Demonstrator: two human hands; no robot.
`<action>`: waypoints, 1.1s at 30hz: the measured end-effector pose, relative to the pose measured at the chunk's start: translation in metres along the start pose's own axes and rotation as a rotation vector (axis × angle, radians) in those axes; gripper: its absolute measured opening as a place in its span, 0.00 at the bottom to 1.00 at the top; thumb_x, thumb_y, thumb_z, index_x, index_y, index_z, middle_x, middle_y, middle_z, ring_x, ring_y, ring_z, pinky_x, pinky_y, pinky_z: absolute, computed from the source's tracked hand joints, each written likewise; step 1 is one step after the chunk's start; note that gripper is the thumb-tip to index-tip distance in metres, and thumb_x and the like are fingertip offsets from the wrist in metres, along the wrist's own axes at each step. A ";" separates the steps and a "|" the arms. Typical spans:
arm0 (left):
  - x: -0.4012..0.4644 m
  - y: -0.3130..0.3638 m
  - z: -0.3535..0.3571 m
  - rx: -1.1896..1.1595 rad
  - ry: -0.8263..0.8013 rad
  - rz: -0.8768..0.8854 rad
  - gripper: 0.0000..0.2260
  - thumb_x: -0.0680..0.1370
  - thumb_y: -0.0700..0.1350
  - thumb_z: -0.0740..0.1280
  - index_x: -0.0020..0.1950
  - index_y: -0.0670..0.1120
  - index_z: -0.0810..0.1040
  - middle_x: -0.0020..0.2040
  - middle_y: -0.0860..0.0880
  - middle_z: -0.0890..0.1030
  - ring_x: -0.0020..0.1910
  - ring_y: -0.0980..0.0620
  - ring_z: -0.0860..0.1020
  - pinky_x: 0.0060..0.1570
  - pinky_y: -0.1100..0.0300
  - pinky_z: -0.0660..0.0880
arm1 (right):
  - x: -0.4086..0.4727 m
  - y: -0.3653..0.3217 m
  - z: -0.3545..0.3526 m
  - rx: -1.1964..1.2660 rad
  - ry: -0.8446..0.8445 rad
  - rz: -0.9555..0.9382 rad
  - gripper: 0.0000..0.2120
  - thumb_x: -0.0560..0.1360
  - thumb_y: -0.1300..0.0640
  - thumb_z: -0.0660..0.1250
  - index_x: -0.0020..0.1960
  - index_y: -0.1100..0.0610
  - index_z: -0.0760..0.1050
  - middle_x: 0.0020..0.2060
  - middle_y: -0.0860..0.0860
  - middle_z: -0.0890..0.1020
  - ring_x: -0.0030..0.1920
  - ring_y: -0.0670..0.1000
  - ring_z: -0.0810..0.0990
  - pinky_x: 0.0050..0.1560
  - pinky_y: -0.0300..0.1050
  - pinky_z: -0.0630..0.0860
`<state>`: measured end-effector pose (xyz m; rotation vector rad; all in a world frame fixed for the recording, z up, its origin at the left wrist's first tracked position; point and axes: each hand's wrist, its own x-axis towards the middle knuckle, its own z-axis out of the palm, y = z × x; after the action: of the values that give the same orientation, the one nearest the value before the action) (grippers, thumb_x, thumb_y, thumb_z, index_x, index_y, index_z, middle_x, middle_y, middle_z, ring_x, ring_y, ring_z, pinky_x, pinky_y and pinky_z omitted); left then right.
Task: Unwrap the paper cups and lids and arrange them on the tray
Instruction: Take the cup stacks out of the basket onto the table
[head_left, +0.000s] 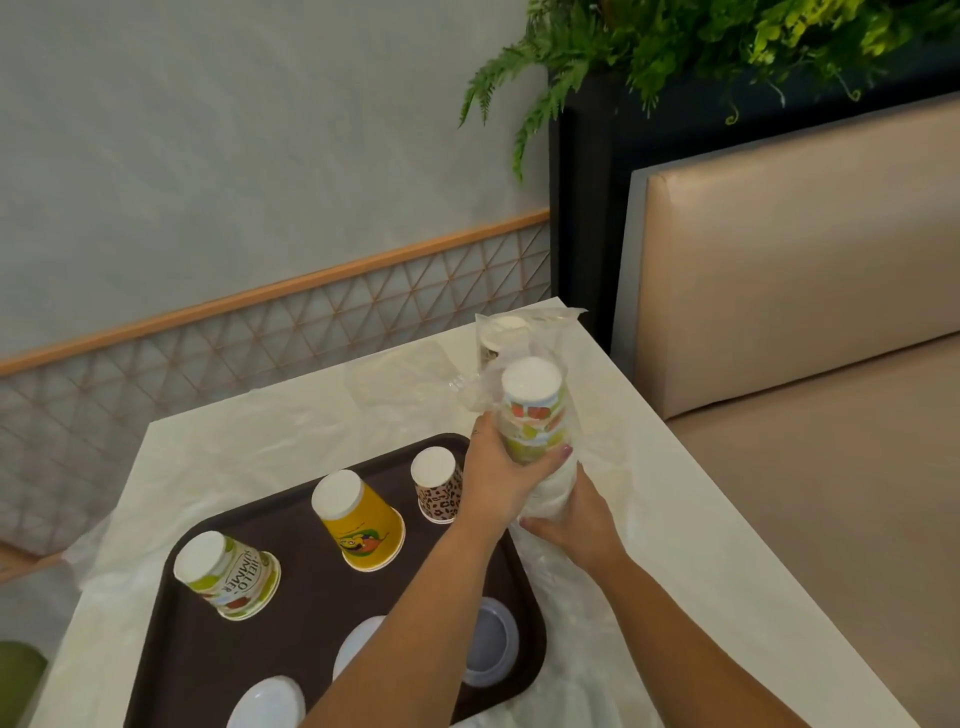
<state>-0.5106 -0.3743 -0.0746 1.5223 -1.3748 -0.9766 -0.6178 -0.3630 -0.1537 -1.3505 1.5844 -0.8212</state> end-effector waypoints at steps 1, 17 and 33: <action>-0.002 0.002 0.000 0.013 0.014 0.004 0.30 0.63 0.50 0.80 0.60 0.48 0.71 0.58 0.51 0.78 0.57 0.55 0.76 0.59 0.53 0.75 | -0.002 0.001 -0.003 -0.015 -0.004 -0.008 0.38 0.68 0.59 0.76 0.72 0.58 0.59 0.66 0.54 0.71 0.66 0.53 0.70 0.58 0.33 0.65; -0.061 0.042 -0.079 0.433 -0.020 0.120 0.22 0.76 0.50 0.68 0.69 0.46 0.68 0.67 0.47 0.66 0.66 0.49 0.68 0.62 0.62 0.65 | -0.087 -0.108 -0.037 -0.824 -0.267 -0.031 0.29 0.76 0.44 0.65 0.71 0.55 0.63 0.66 0.53 0.73 0.63 0.53 0.73 0.61 0.44 0.72; -0.160 0.031 -0.323 1.146 0.340 -0.068 0.29 0.80 0.62 0.45 0.78 0.53 0.43 0.79 0.47 0.45 0.77 0.43 0.42 0.71 0.38 0.46 | -0.169 -0.249 0.147 -0.750 -0.191 -0.563 0.35 0.79 0.38 0.52 0.77 0.46 0.36 0.76 0.53 0.36 0.75 0.59 0.34 0.73 0.59 0.46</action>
<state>-0.2334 -0.1897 0.0664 2.3981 -1.7099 0.1716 -0.3781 -0.2378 0.0439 -2.4052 1.4202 -0.3753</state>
